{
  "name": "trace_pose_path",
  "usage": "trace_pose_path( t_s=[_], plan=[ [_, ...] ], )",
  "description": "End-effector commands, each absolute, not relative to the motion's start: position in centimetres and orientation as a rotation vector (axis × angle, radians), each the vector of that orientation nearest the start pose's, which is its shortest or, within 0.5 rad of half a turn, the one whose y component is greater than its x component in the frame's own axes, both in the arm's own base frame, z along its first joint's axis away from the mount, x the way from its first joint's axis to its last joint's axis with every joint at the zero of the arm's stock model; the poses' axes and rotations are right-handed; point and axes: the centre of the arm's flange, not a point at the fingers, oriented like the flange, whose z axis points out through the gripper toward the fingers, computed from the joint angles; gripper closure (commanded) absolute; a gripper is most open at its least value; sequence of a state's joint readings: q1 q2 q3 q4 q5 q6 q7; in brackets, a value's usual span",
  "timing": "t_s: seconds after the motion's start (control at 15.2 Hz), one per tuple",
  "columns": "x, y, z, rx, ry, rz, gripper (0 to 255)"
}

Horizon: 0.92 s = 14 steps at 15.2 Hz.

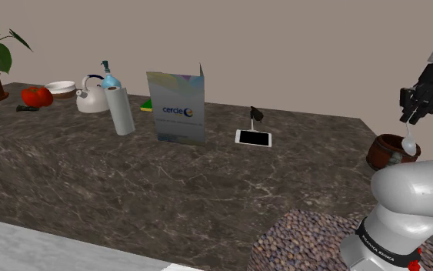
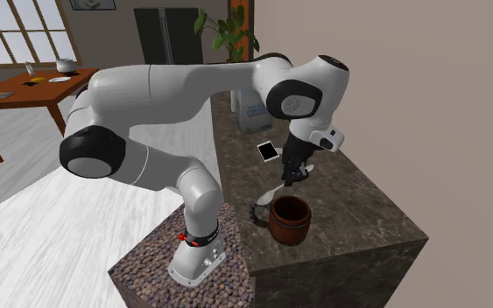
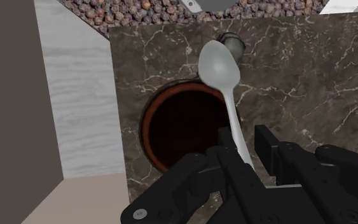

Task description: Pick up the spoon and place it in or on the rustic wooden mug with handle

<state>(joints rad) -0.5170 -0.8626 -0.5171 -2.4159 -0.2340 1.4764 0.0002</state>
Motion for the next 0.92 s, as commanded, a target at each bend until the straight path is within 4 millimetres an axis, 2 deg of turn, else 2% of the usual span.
trace_pose_path(
  t_s=[0.0,0.86],
  plan=[
    [9.6,-29.7,52.5,-2.683,1.21,0.1,255],
    [9.6,-29.7,45.5,-2.683,1.21,0.1,255]
  ],
)
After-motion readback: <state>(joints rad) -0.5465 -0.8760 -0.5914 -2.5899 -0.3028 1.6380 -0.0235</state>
